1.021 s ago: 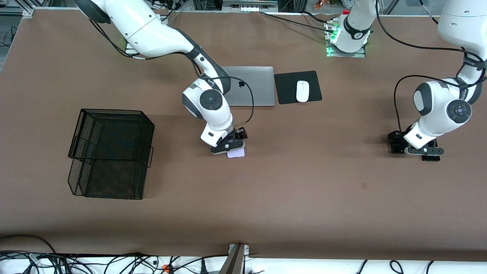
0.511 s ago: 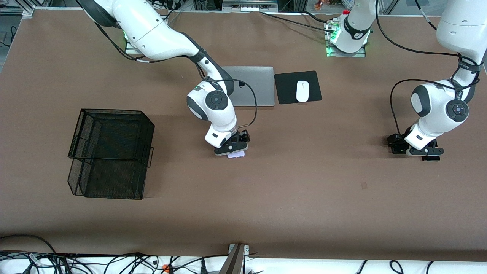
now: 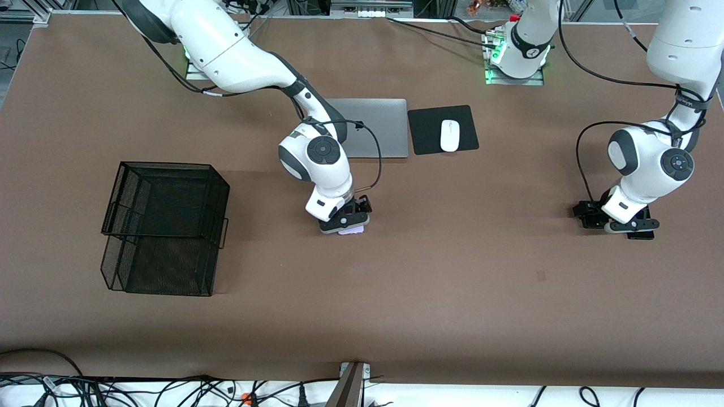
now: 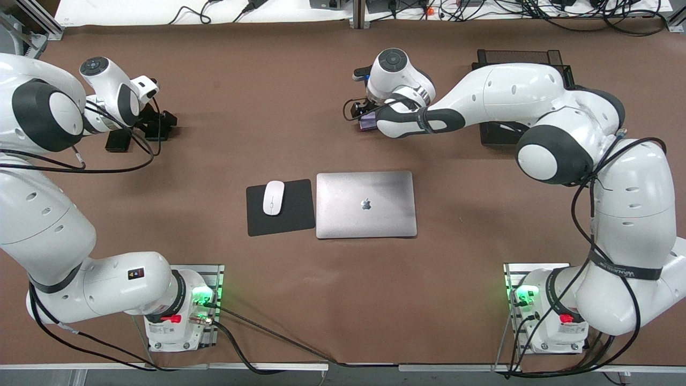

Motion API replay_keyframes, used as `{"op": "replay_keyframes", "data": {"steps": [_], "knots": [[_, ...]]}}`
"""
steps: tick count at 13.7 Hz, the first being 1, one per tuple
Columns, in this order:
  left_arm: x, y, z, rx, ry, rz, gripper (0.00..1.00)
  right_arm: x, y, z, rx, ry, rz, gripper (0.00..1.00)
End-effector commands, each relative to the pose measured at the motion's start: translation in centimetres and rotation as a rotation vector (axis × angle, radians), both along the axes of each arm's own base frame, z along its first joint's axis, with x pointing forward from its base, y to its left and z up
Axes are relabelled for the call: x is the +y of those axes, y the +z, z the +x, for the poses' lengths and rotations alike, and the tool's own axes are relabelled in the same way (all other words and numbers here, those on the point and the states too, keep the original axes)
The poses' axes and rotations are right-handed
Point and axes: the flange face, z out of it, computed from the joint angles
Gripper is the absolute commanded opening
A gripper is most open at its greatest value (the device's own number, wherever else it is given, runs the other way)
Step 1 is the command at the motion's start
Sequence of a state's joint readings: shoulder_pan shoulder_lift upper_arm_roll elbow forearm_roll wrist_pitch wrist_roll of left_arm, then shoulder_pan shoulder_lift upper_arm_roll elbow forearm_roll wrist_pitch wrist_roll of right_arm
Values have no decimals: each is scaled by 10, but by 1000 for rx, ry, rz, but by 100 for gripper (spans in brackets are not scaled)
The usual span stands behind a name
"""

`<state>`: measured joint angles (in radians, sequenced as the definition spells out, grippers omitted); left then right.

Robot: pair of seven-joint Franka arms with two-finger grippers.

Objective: Place phones with both arms
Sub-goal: 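Grasp the white phone with the right gripper while the left gripper grasps the flip phone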

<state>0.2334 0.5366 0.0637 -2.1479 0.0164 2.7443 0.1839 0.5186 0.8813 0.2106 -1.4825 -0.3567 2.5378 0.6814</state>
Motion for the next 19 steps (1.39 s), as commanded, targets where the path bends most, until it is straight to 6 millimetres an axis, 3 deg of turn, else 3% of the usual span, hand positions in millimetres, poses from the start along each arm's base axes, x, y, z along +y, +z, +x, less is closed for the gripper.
{"op": "replay_keyframes", "data": {"steps": [1,2,4,5,6,7,8,9,10,11,13,15,17,19], "knots": [[-6,-8,4,-19,20,-25,67,5,-8,1,-27,-1,-13,100],[-6,-9,4,-17,20,-25,44,5,-12,0,-28,2,-22,100],[-5,-8,5,-14,23,-25,8,6,-16,-2,-34,11,-33,100],[-5,-6,7,-16,23,-25,0,6,-16,-2,-43,19,-47,94],[-5,-3,10,-10,23,-28,0,5,-17,-2,-59,36,-65,76],[-3,1,15,10,23,-34,0,4,-16,-1,-62,42,-69,39],[-3,8,21,42,21,-44,0,3,-11,1,-68,46,-72,18],[-2,18,29,82,20,-56,0,0,-3,5,-70,39,-71,5],[-2,27,36,110,18,-65,0,-4,15,11,-78,30,-76,0],[-2,33,41,126,17,-70,0,-22,37,25,-68,-9,-109,0],[-3,43,49,135,15,-74,0,-72,117,54,-44,-109,-158,0],[-17,47,59,123,46,-70,0,-141,193,74,16,-148,-195,0],[-61,52,76,110,79,-64,0,-225,237,84,126,-146,-240,0],[-109,54,90,105,113,-59,0,-313,262,87,242,-158,-242,0]]}}
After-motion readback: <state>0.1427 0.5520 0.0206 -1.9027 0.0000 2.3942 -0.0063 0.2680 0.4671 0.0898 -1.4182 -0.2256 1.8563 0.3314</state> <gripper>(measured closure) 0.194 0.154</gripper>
